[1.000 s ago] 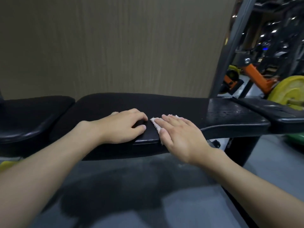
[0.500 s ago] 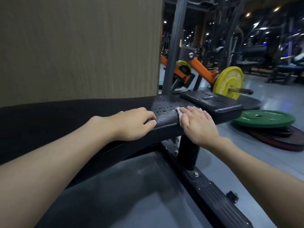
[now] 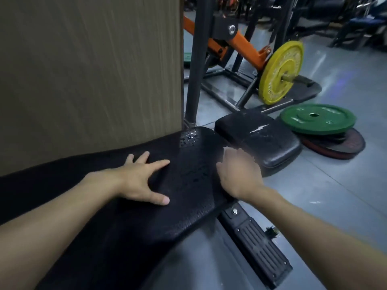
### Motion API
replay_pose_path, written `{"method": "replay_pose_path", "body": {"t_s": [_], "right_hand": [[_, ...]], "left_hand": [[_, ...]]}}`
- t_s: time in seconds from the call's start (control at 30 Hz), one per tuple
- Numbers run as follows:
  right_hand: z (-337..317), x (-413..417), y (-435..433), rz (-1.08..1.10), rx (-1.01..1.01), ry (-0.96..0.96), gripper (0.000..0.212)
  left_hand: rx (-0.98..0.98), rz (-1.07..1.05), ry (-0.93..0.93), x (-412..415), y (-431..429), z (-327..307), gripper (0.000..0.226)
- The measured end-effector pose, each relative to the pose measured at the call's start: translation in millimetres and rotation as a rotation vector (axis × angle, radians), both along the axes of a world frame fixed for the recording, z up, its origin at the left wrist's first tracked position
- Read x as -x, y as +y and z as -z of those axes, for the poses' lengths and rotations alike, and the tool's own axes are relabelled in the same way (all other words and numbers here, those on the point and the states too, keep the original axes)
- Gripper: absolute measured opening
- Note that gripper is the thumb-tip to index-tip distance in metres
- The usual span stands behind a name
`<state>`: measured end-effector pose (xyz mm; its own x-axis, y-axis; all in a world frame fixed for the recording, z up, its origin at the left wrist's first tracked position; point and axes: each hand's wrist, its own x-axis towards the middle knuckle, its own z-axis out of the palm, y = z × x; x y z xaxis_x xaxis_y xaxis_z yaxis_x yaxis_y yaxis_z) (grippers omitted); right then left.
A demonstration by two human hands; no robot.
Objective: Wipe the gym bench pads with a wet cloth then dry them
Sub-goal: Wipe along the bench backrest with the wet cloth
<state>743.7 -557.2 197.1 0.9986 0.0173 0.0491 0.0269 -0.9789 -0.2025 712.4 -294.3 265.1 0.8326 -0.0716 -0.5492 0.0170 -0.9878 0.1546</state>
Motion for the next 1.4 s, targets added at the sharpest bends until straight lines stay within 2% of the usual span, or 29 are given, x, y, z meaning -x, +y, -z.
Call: {"method": "replay_pose_path", "body": {"t_s": [0.07, 0.13, 0.3, 0.5, 0.57, 0.67, 0.73, 0.83, 0.9, 1.03, 1.13, 1.3, 1.4], "right_hand": [[-18, -18, -4, 0.028, -0.117, 0.198, 0.055], [-28, -19, -3, 0.037, -0.101, 0.273, 0.056], [-24, -24, 14, 0.066, 0.031, 0.201, 0.062], [-21, -102, 54, -0.082, 0.118, 0.178, 0.063], [-24, -122, 64, -0.151, 0.147, 0.193, 0.061], [-26, -124, 51, -0.266, 0.056, 0.197, 0.059], [-28, -116, 41, -0.297, -0.005, 0.152, 0.057], [-29, -114, 47, -0.249, 0.063, 0.106, 0.052], [-30, -129, 68, -0.243, 0.09, 0.163, 0.05], [-32, -162, 100, -0.435, 0.14, 0.342, 0.054], [-33, -164, 88, -0.514, 0.132, 0.266, 0.051], [-29, -148, 105, -0.335, 0.231, 0.223, 0.049], [-38, -126, 151, -0.464, 0.249, 0.253, 0.049]], "left_hand": [[-0.008, 0.002, 0.044, -4, -4, -2, 0.113], [0.002, 0.007, 0.066, -5, -8, -4, 0.113], [0.036, -0.019, 0.113, -7, -13, -7, 0.115], [0.015, -0.041, 0.181, -18, -13, -3, 0.117], [0.001, -0.061, 0.163, -21, -11, -7, 0.107], [0.007, -0.143, -0.026, -30, 6, -14, 0.081], [-0.019, -0.222, -0.06, -34, 21, -16, 0.087], [-0.038, -0.263, -0.036, -33, 26, -10, 0.098], [-0.025, -0.286, -0.048, -35, 23, -7, 0.099], [0.024, -0.291, -0.067, -36, 25, -9, 0.098], [-0.003, -0.265, -0.072, -27, 43, -11, 0.098], [-0.053, -0.377, -0.04, -9, 81, -13, 0.105], [-0.039, -0.373, -0.064, -1, 85, -12, 0.104]]}}
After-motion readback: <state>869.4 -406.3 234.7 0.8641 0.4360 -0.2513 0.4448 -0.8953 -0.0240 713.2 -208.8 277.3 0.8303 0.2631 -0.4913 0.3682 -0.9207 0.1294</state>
